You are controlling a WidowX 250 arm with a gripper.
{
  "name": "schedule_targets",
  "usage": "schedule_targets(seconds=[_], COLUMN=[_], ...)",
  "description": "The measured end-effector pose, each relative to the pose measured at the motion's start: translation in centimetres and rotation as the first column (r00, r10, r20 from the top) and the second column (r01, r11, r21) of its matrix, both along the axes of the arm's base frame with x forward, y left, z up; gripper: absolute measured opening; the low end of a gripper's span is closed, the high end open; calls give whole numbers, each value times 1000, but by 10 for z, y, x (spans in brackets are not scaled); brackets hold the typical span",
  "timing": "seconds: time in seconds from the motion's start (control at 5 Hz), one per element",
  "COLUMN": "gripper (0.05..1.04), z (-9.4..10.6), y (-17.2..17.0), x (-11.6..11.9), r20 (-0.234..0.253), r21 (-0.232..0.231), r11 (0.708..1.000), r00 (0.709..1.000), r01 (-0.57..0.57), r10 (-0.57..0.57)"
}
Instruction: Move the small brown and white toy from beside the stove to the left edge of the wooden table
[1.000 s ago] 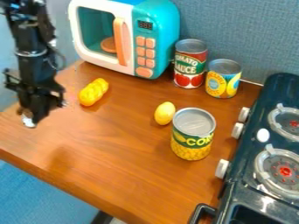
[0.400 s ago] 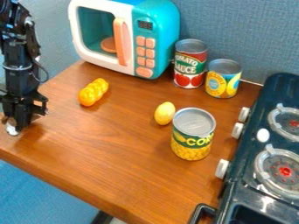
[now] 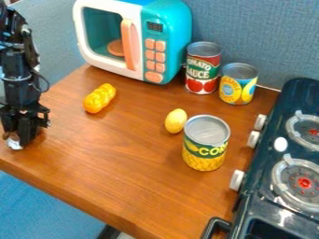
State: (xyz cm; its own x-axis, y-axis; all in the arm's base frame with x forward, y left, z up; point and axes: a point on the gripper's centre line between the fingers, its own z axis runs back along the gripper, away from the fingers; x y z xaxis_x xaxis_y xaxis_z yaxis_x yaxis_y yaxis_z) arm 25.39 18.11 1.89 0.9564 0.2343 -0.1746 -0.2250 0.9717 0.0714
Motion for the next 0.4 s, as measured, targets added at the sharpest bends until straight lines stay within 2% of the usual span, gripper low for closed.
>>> schedule_targets(seconds=[0.2, 0.4], gripper=[763, 1000], z=[0, 25], y=[-4, -12], x=[0, -1], r20=[4, 41], r21=[-27, -15], r11=[1000, 1000], r00=[1000, 999], r01=[-3, 12], r10=[3, -11])
